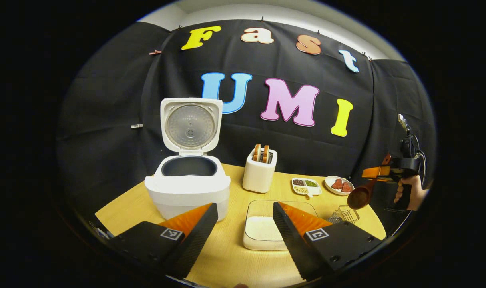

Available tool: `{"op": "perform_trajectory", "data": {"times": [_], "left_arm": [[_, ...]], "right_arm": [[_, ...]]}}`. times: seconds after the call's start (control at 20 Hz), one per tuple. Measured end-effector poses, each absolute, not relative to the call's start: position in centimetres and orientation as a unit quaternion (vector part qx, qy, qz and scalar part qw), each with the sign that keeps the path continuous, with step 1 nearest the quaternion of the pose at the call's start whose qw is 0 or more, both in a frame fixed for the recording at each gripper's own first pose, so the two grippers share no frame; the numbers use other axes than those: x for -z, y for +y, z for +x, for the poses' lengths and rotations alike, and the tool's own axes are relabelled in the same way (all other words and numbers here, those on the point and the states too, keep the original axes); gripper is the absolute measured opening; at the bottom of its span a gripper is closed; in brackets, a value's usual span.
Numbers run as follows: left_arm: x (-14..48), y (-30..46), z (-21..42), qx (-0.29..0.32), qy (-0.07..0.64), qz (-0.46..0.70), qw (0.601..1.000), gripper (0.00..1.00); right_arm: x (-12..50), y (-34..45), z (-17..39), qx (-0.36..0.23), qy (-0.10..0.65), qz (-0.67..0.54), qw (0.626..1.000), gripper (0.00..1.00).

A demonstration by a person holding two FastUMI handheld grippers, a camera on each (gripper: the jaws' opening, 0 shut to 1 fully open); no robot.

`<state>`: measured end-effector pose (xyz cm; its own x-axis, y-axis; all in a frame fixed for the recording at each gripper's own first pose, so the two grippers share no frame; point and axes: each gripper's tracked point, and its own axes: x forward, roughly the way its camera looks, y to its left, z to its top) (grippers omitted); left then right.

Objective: Close the left gripper, press the button to open the rice cooker; take a wooden spoon from the chopstick holder with the right hand, scoop a spoonful of rice and pour it into the rice cooker, then put the wooden spoon back into the chopstick holder.

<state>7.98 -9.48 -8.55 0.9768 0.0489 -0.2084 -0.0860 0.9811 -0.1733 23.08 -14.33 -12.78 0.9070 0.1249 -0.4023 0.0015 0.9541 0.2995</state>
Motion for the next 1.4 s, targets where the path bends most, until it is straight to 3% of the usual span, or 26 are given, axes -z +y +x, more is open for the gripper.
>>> {"op": "perform_trajectory", "data": {"times": [0.75,0.95,1.0,1.05,1.1,1.15,1.2,1.3,1.4], "left_arm": [[7.3,-4.1,6.9,-0.104,0.108,-0.097,0.984,0.95],[6.4,-2.1,7.3,-0.129,0.093,-0.108,0.981,0.95],[6.0,-1.5,7.5,-0.133,0.088,-0.103,0.982,0.95],[5.5,-0.9,7.7,-0.137,0.081,-0.099,0.982,0.95],[4.8,-0.2,7.9,-0.139,0.075,-0.095,0.983,0.96],[4.2,0.4,8.1,-0.141,0.068,-0.092,0.983,0.96],[3.4,1.2,8.4,-0.144,0.060,-0.089,0.984,0.95],[1.7,2.7,9.2,-0.152,0.049,-0.087,0.983,0.95],[0.2,4.1,10.0,-0.158,0.052,-0.083,0.983,0.96]], "right_arm": [[23.7,-15.1,23.7,0.046,0.287,0.227,0.930,0.18],[24.2,-14.9,23.5,0.040,0.292,0.220,0.930,0.25],[24.0,-15.1,23.3,0.040,0.291,0.218,0.931,0.19],[23.9,-15.1,23.0,0.040,0.291,0.217,0.931,0.42],[23.7,-15.1,22.8,0.038,0.289,0.217,0.931,0.45],[23.4,-15.2,22.6,0.040,0.286,0.216,0.933,0.75],[23.1,-15.3,22.4,0.042,0.280,0.210,0.936,0.85],[21.8,-15.7,21.6,0.043,0.263,0.193,0.944,0.99],[20.5,-15.9,20.3,0.037,0.252,0.182,0.950,0.99]]}}
